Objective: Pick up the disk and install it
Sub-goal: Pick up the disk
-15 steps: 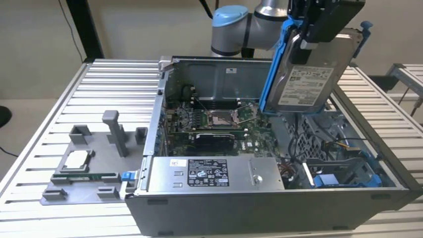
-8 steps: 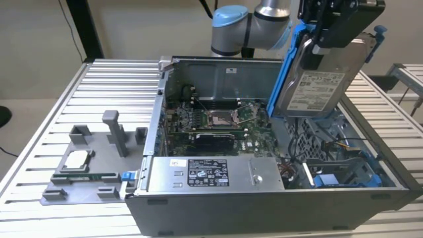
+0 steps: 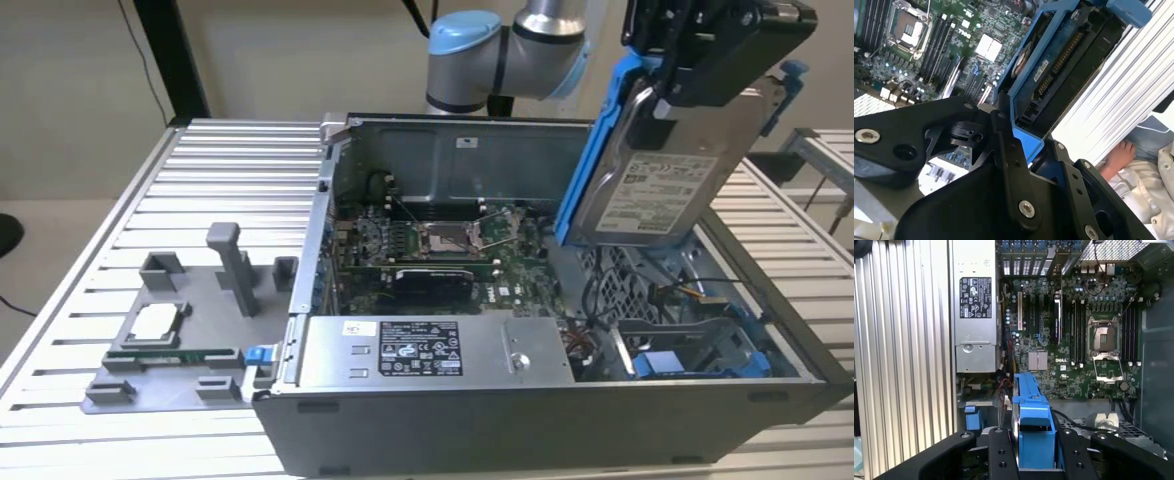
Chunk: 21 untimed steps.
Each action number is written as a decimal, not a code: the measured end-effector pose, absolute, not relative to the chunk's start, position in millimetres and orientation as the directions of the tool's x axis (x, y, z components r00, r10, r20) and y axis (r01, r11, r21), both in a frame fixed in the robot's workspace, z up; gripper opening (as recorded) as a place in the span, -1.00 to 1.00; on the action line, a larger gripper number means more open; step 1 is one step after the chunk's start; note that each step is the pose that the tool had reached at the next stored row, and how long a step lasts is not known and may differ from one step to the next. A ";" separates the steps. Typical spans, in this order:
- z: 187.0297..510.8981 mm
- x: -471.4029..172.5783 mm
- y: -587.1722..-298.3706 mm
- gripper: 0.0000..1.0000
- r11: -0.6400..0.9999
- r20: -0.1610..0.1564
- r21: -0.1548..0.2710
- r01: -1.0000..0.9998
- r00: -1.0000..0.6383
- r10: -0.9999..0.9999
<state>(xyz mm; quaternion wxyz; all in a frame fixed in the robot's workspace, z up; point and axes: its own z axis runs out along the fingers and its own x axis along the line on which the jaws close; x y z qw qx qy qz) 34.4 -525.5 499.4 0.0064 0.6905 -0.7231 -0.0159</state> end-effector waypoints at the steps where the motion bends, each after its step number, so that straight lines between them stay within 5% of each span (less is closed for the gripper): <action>1: 499.3 36.0 -527.1 -1.00 0.046 -0.013 0.032 -0.998 -0.046 -0.999; 21: 499.2 68.3 -556.0 -1.00 0.050 -0.011 0.038 -0.998 -0.050 -0.999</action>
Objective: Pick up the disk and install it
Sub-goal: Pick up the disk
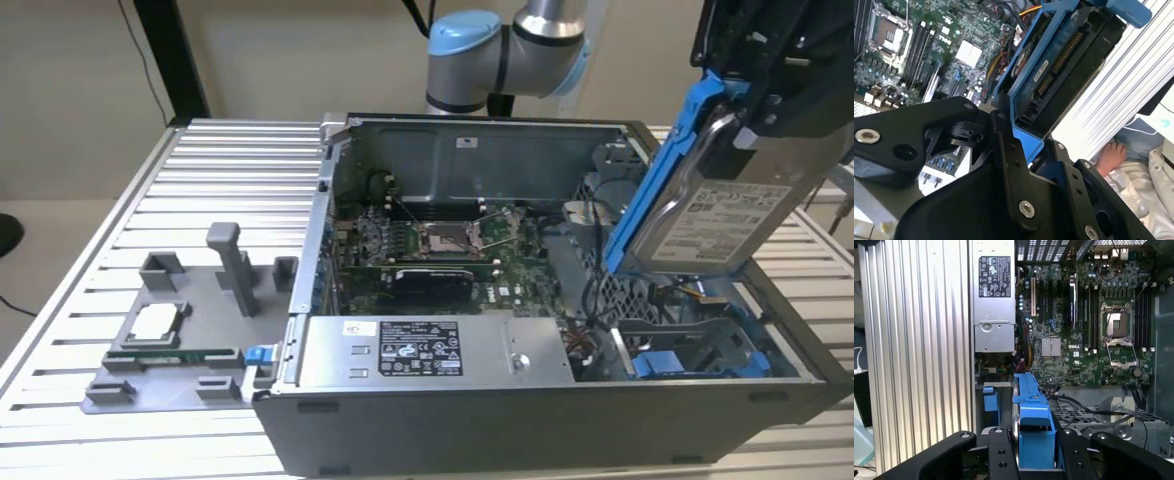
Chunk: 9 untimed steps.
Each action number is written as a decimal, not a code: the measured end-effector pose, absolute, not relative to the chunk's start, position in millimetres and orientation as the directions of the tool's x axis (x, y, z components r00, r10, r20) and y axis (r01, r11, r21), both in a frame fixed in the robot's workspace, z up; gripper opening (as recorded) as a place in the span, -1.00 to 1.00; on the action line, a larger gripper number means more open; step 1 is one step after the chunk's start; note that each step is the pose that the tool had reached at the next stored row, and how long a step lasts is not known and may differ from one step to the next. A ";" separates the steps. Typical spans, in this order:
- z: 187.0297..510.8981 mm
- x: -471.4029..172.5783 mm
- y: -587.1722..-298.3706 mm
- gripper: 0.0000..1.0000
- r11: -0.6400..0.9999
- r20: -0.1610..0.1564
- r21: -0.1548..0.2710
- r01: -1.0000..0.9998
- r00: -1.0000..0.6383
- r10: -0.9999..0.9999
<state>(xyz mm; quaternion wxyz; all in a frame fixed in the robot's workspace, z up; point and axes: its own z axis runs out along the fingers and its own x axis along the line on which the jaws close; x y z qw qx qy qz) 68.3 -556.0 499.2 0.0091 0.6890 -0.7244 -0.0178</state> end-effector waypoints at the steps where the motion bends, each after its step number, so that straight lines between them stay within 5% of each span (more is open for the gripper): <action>1: 499.1 69.8 -556.9 -1.00 0.050 -0.011 0.038 -0.998 -0.051 -0.999; 9: 497.9 76.1 -559.2 -1.00 0.051 -0.010 0.038 -0.998 -0.051 -0.999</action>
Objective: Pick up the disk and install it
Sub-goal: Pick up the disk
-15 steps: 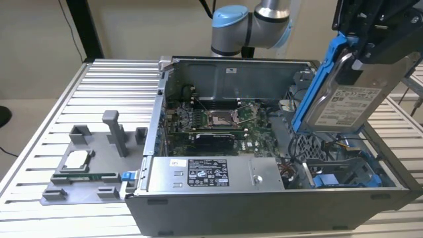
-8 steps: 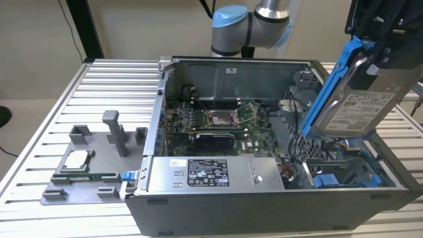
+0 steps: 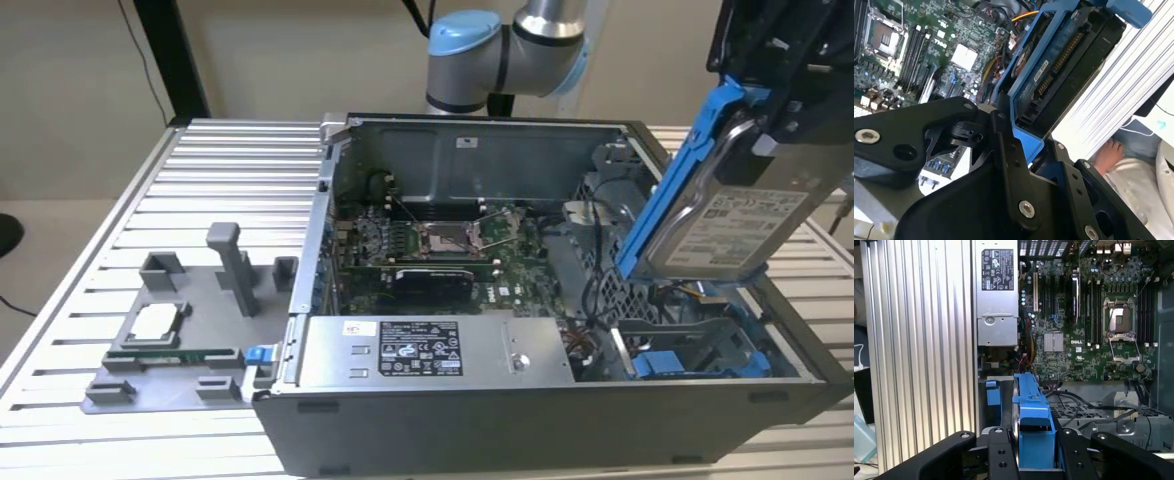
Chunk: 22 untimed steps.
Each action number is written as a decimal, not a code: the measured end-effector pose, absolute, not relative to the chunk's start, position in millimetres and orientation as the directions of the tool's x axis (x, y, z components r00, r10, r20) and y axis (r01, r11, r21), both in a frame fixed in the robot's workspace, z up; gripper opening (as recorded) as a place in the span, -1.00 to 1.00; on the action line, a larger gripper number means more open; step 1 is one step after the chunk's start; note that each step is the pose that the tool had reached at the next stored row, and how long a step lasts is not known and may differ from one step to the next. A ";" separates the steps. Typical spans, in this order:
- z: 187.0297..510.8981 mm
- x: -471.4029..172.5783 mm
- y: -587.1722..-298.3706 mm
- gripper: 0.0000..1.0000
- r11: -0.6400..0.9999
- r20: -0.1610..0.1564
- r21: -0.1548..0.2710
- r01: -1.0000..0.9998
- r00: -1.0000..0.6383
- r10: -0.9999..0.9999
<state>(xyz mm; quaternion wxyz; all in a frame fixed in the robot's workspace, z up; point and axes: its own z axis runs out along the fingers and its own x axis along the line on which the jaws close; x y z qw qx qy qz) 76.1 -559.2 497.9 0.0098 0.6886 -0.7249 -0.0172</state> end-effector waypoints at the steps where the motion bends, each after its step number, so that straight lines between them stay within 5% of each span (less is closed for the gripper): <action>1: 497.7 76.2 -559.2 -1.00 0.051 -0.010 0.038 -0.998 -0.051 -0.999; 22: 490.8 86.5 -574.7 -1.00 0.051 -0.009 0.038 -0.998 -0.051 -0.999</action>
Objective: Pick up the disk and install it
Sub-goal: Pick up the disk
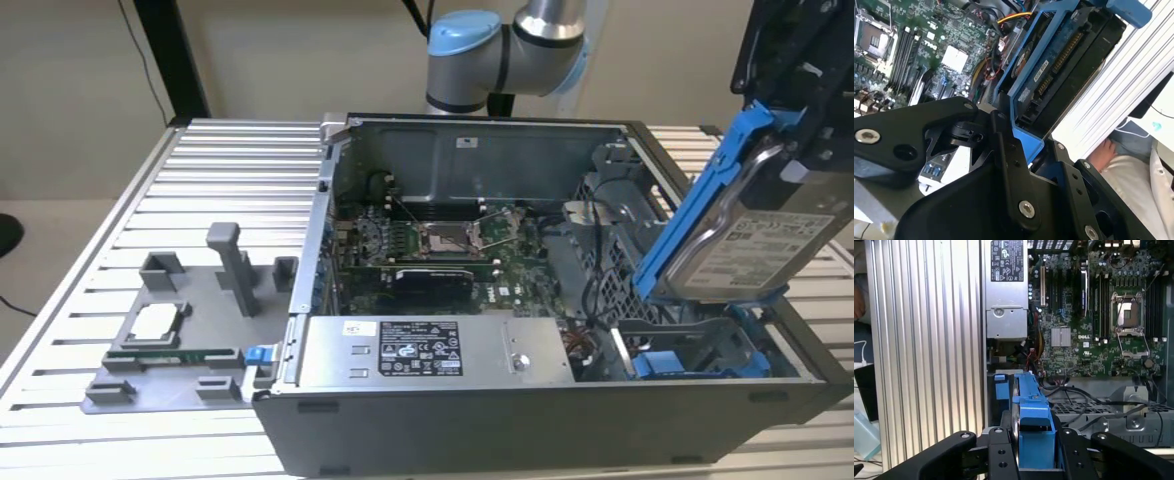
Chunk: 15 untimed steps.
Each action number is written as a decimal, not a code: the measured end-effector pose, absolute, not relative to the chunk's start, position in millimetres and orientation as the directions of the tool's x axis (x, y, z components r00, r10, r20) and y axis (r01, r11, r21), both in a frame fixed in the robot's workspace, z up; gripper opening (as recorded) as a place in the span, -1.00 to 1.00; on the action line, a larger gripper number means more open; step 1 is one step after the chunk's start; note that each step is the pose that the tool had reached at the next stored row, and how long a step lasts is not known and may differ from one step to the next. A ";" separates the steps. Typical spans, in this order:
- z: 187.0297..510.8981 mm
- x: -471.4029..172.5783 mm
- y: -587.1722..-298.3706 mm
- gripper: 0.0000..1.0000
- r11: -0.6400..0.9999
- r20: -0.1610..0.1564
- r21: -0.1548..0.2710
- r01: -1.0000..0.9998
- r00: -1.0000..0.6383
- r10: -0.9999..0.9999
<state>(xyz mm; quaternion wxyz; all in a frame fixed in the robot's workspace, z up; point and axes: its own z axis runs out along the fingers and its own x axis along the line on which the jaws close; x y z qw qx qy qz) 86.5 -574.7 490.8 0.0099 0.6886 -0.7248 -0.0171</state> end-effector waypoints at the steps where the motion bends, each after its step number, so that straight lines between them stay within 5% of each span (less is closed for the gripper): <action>1: 490.2 86.6 -574.8 -1.00 0.051 -0.009 0.038 -0.998 -0.051 -0.999; 15: 483.6 89.3 -582.2 -1.00 0.051 -0.009 0.038 -0.998 -0.051 -0.999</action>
